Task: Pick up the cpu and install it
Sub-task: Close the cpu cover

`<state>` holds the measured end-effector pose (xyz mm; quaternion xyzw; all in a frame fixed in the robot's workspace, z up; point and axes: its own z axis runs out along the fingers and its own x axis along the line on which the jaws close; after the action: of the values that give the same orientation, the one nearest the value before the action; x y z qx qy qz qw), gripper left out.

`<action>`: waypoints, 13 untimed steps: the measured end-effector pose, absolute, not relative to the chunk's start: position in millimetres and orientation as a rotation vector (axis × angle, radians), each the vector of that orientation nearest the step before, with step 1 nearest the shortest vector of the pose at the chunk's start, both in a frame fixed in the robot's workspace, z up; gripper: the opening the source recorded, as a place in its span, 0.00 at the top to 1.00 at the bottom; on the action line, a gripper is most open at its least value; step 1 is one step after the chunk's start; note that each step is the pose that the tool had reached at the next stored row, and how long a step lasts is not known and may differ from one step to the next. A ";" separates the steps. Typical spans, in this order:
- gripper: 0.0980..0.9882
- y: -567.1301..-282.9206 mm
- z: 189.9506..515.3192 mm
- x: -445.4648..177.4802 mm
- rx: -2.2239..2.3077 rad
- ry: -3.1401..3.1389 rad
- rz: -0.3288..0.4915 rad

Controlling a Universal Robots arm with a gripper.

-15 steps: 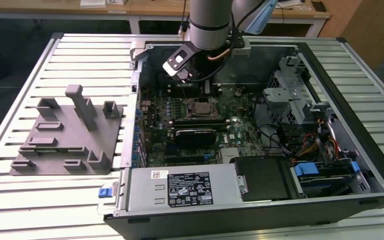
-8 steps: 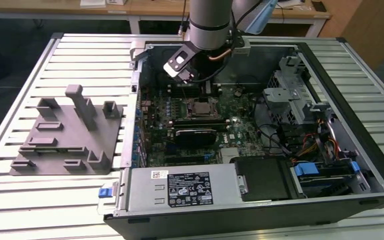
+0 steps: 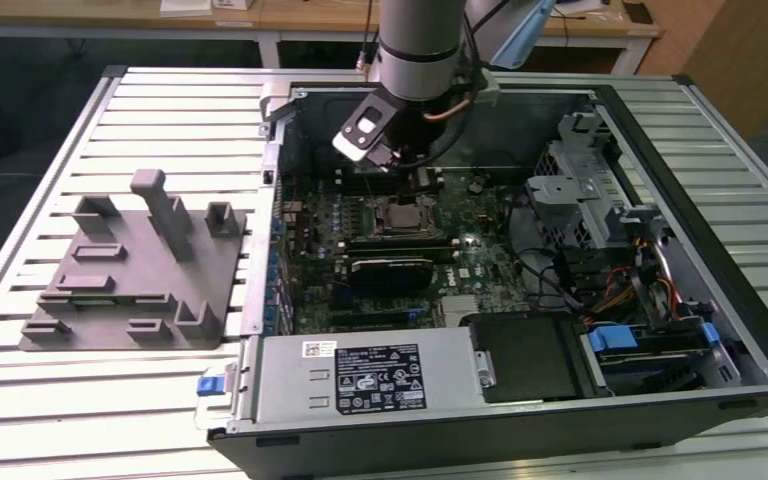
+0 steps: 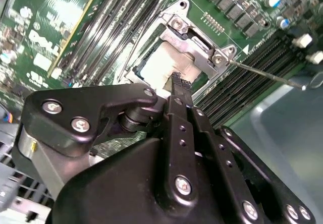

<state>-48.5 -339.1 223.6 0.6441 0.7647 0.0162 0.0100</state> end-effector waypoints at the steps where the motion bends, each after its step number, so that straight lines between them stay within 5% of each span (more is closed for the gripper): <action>1: 0.99 -339.1 223.5 -48.5 1.989 2.405 0.051; 13: 0.99 -339.1 222.6 -48.5 1.717 2.608 0.048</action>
<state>-48.5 -339.1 222.6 0.5498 0.8351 0.0155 0.0095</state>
